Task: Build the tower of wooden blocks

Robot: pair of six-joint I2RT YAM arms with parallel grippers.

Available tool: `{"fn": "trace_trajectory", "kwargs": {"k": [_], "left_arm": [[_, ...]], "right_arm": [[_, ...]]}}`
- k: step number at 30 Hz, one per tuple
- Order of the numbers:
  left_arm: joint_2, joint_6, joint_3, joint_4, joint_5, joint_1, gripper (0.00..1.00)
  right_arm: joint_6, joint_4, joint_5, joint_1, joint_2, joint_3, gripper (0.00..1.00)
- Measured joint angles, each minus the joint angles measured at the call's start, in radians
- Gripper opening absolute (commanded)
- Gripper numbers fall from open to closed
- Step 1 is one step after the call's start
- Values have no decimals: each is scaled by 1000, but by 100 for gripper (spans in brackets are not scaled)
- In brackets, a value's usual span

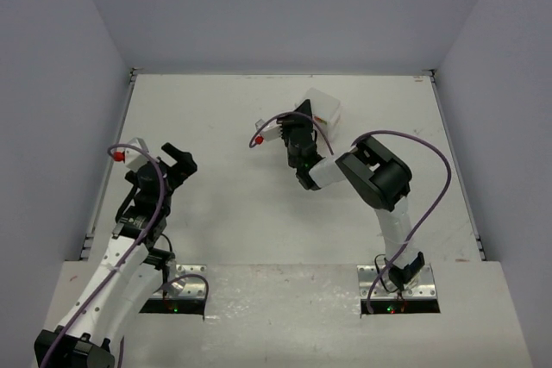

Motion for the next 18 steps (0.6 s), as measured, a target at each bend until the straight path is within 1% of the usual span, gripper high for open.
{"fn": "trace_trajectory", "kwargs": {"k": [2,5,12,18], "left_arm": [[-12,0,0,-4,-1,0,100],[-25,0,0,-8,-1,0,100],[-47,0,0,-16,-2,0,100],[-56,0,0,-17,-3,0,100]], "right_arm": [[-58,26,9,15,28,8,0],[-100,35,38,50,34,8,0],[-130,59,129,144,61,30,0],[-142,75,198,182,101,45,0]]}}
